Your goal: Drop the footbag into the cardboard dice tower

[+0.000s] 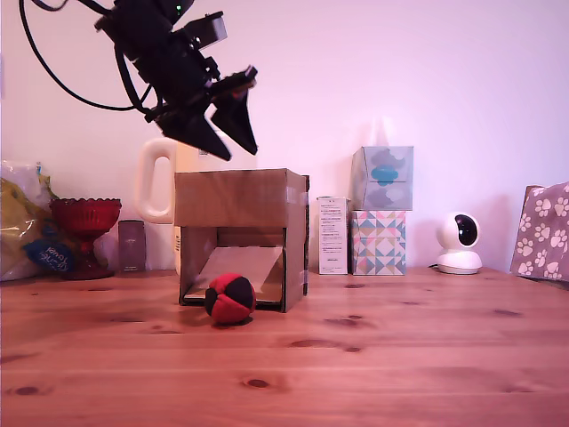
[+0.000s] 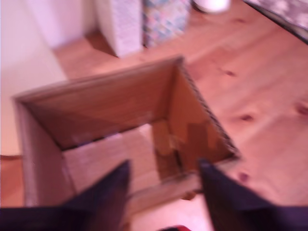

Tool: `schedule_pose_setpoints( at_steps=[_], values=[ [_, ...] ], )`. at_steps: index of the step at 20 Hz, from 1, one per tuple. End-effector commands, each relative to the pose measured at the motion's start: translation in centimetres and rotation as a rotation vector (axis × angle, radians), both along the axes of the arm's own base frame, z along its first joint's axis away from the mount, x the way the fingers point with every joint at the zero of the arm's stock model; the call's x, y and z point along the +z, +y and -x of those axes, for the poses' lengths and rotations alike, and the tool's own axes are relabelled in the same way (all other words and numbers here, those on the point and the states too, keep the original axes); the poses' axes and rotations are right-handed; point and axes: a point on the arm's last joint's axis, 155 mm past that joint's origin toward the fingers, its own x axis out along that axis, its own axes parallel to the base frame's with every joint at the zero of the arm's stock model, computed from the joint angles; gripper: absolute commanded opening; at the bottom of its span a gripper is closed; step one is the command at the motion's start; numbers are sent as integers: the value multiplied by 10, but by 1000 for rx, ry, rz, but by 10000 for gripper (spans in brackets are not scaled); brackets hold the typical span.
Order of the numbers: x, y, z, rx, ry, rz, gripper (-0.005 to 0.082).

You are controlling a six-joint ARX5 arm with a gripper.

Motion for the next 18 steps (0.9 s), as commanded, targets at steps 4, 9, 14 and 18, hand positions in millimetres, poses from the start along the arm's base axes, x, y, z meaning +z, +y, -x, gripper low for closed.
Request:
schedule_pose_setpoints(
  at_steps=[4, 9, 14, 18],
  values=[
    [18, 7, 18, -7, -107, 51, -25],
    [17, 22, 53, -1, -268, 155, -25],
    [-9, 38, 89, 26, -320, 241, -25],
    [-52, 50, 117, 41, -242, 238, -25]
  ],
)
